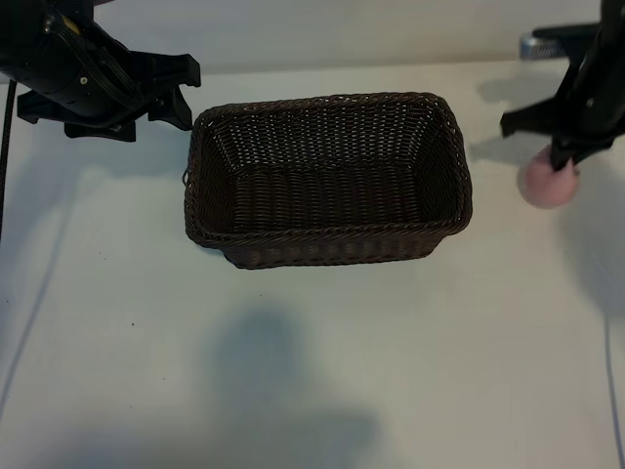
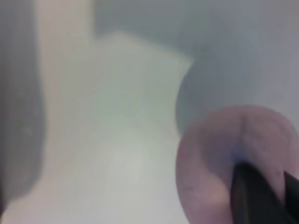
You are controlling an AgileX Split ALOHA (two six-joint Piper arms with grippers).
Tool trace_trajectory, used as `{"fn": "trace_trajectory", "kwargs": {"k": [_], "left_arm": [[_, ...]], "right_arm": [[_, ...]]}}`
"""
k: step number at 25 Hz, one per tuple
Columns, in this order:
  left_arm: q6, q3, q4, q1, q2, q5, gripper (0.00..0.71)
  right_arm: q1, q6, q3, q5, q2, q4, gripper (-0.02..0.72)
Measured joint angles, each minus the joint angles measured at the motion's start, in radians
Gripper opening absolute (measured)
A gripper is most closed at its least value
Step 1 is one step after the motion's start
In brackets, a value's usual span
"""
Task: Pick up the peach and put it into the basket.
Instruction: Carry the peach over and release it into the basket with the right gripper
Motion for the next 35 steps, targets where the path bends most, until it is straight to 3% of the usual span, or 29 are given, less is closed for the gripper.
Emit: {"fn": "trace_trajectory", "kwargs": {"k": [5,12,21,26,35], "left_arm": [[0.000,0.000,0.000,0.000,0.000,0.000,0.553],[0.000,0.000,0.000,0.000,0.000,0.000,0.553],[0.000,0.000,0.000,0.000,0.000,0.000,0.553],[0.000,0.000,0.000,0.000,0.000,0.000,0.553],[0.000,0.000,0.000,0.000,0.000,0.000,0.553]], "right_arm": [[0.000,-0.006,-0.095,0.107,-0.083,0.000,0.040],[0.038,-0.009,-0.122,0.137,-0.098,0.044,0.040],[0.298,0.018,-0.165,0.138,-0.115,0.083,0.040],[0.409,0.018,-0.167,0.071,-0.117,0.083,0.040],[0.416,0.018,-0.170,-0.042,0.010,0.072,0.040]]}}
